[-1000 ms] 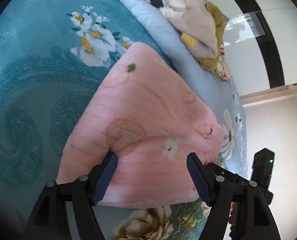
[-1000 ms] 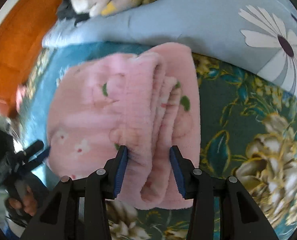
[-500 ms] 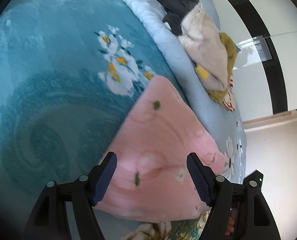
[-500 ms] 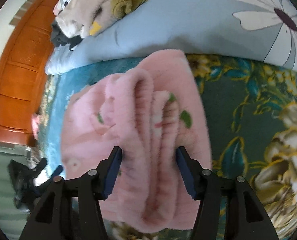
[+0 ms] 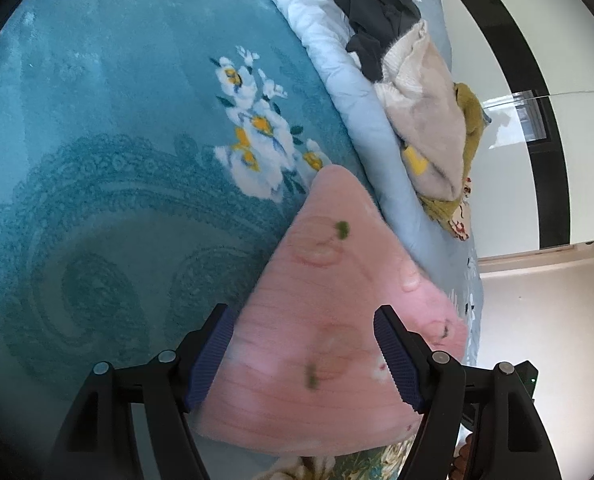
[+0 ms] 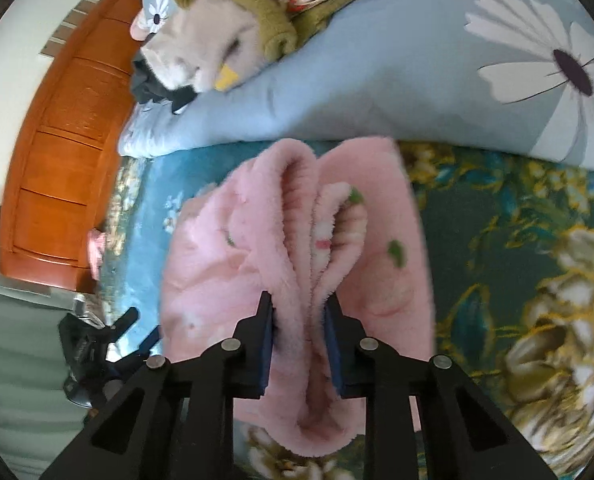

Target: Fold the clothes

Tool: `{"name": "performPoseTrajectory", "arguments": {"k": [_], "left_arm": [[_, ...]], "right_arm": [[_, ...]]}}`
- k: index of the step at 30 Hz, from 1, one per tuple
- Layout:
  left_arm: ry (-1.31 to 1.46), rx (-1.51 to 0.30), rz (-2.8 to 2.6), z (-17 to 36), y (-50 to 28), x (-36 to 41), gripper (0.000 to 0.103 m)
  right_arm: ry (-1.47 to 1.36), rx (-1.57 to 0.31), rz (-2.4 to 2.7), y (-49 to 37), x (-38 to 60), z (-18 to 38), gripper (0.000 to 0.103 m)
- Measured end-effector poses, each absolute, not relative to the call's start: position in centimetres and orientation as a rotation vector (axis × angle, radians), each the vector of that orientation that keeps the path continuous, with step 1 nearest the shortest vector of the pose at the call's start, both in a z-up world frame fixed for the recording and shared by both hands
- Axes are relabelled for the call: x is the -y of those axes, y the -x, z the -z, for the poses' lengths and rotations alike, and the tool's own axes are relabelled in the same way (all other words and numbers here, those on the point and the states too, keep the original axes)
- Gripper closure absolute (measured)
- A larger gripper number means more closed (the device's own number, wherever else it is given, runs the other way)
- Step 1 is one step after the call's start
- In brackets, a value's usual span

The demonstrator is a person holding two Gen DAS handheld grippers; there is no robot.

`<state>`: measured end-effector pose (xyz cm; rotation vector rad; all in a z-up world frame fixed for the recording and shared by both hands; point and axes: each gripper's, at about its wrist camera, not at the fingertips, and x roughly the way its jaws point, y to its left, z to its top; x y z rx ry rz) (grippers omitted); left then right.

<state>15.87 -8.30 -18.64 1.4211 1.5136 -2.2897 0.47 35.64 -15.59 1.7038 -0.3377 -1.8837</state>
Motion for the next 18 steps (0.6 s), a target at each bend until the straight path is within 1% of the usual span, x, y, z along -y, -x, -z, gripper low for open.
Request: {"name": "performPoseTrajectory", "arguments": {"k": [2,5,6,9,10,11,12,13,14,15,18], "left_arm": [[-1.451,-1.503,2.281,18.9,-15.6,8.0,0.026],[-1.491,-1.468,2.295,18.9,-15.3,7.4,0.026],[-1.502,-1.46,2.299,19.0,-15.2,7.3,0.025],[-1.52,-1.463,2.308,19.2,-14.8,6.9,0.023],[-1.535,-1.453,2.309,19.3,-14.6,6.7,0.023],[-1.55,-1.443,2.309,19.4,-14.3,6.6,0.023],[-1.564,-1.434,2.31,19.6,-14.1,6.5,0.023],[-1.578,-1.427,2.31,19.8,-13.8,6.4,0.022],[-1.592,-1.419,2.31,20.0,-13.5,6.2,0.022],[-1.605,-1.412,2.311,20.2,-13.3,6.1,0.021],[-1.645,-1.392,2.312,20.7,-12.5,5.7,0.021]], "right_arm": [[-1.759,0.324,1.901,-0.1,-36.2,17.3,0.079],[-1.773,0.395,1.886,-0.1,-36.5,18.6,0.077],[-1.763,0.365,1.896,-0.2,-36.2,18.4,0.075],[-1.738,0.195,1.93,-0.3,-35.0,17.4,0.069],[-1.713,0.137,1.945,-0.3,-34.6,16.8,0.066],[-1.689,0.094,1.959,-0.4,-34.3,16.4,0.059],[-1.666,0.079,1.973,-0.4,-34.3,16.1,0.054],[-1.643,0.075,1.983,-0.4,-34.4,15.9,0.042],[-1.633,0.096,1.982,-0.4,-34.7,16.0,0.033],[-1.639,0.127,1.972,-0.4,-35.1,16.4,0.031],[-1.687,0.218,1.922,-0.2,-36.0,18.1,0.031]]}}
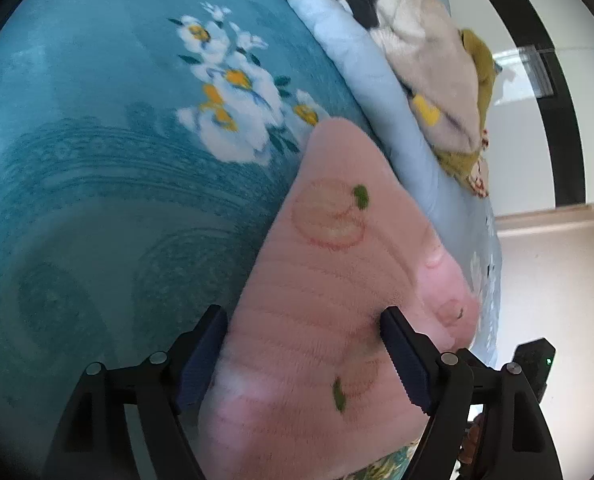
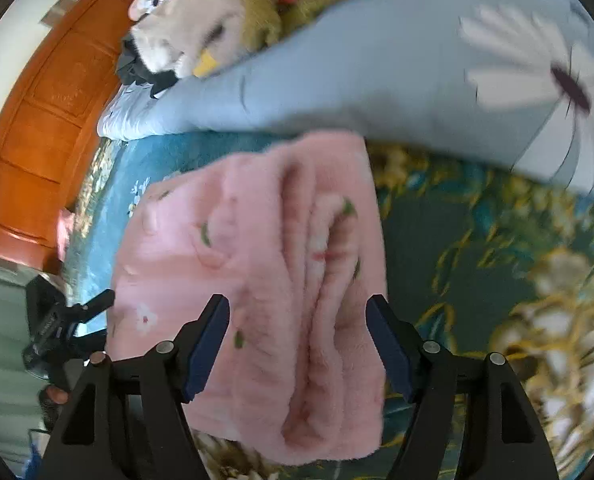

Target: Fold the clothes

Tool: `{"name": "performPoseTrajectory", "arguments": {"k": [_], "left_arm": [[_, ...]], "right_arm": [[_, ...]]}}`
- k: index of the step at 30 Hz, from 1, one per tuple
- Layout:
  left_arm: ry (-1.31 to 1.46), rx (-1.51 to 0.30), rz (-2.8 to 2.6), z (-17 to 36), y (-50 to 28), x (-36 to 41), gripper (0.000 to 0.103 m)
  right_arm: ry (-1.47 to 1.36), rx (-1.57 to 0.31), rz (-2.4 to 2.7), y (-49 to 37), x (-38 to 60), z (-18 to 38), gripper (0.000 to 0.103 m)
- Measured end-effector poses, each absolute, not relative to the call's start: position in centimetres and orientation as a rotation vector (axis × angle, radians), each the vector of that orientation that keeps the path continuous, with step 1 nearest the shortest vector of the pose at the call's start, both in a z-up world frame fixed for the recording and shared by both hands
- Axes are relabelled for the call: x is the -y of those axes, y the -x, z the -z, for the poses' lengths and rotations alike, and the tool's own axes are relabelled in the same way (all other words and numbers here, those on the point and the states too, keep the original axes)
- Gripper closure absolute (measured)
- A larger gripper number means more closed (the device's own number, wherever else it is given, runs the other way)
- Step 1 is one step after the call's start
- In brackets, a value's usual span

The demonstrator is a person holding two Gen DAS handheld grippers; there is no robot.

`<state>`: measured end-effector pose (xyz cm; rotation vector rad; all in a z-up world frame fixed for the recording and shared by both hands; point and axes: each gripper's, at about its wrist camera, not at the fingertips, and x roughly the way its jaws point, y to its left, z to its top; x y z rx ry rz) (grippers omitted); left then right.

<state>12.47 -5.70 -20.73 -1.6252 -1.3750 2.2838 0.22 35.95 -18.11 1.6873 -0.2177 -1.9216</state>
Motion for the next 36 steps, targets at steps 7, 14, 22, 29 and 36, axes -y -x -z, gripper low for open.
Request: {"name": "performPoseTrajectory", "arguments": {"k": [7,14,22,29,36], "left_arm": [[1.571,1.325,-2.24,21.0,-11.4,4.8,0.011],[1.651,1.21,-2.148,22.6,-9.7,3.5,0.003],[1.642,1.29,-2.082,23.7,-10.2,3.7,0.0],[1.582,1.42,-2.042,24.1,-10.8,4.8,0.0],[1.59,1.3,-2.169,22.1,-11.0,4.4,0.028]], "right_arm": [[-1.703,0.45,1.914,0.4,-37.2,21.0,0.021],[-1.699,0.557,1.866,0.3,-37.7,22.2,0.02],[-1.674,0.625,1.862,-0.1,-38.5,22.8,0.014],[-1.711,0.611,1.863,0.2,-38.3,22.7,0.013],[-1.775,0.579,1.899,0.2,-38.1,22.3,0.025]]}}
